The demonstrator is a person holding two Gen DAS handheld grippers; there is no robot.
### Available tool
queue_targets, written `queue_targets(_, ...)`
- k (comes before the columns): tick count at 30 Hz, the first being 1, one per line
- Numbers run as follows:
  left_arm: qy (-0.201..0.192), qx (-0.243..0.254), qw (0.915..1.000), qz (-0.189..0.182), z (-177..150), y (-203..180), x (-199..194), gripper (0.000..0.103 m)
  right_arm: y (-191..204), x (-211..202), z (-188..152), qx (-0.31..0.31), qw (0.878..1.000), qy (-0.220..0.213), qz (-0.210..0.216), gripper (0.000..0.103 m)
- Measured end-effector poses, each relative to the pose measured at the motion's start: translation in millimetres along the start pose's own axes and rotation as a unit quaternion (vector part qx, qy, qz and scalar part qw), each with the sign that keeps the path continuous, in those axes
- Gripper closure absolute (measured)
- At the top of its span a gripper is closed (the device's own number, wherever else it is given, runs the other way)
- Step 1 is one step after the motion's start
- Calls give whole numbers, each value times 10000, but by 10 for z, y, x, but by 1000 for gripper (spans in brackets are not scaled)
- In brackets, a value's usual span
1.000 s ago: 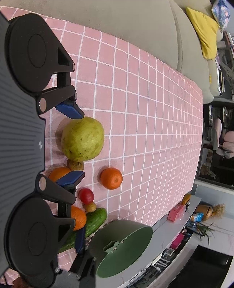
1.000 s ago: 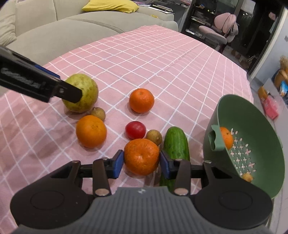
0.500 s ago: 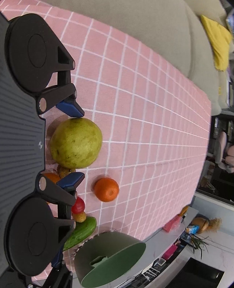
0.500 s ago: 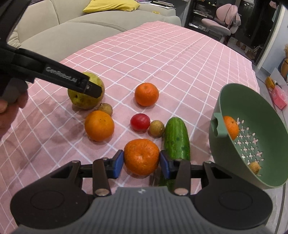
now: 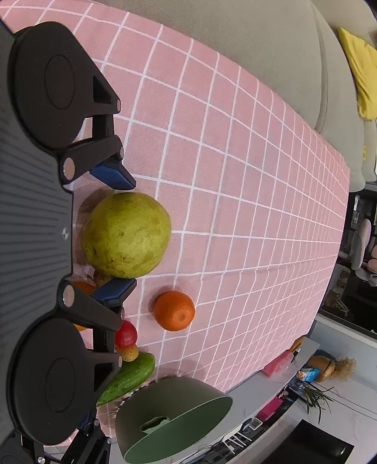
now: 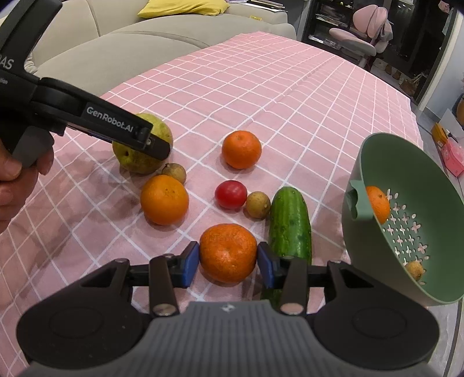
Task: Organize fruits
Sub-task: 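Grasp the green pear with the left gripper while the right gripper grasps an orange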
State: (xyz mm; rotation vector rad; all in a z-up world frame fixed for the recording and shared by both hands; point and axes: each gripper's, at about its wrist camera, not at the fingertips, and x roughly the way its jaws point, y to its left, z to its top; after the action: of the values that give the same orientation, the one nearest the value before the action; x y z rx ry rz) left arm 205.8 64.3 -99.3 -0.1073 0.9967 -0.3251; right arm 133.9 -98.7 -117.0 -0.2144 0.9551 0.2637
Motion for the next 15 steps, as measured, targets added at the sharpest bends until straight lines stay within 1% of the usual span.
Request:
queue_targets(2, 28, -71, 10000, -28, -2, 14, 8, 23, 14, 2, -3, -30, 10000, -12, -27, 62)
queue_targets(6, 37, -16, 10000, -2, -11, 3, 14, 23, 15, 6, -8, -41, 10000, -24, -34, 62)
queue_targets(15, 77, -64, 9999, -16, -27, 15, 42, 23, 60, 9, -14, -222, 9997, -51, -105, 62)
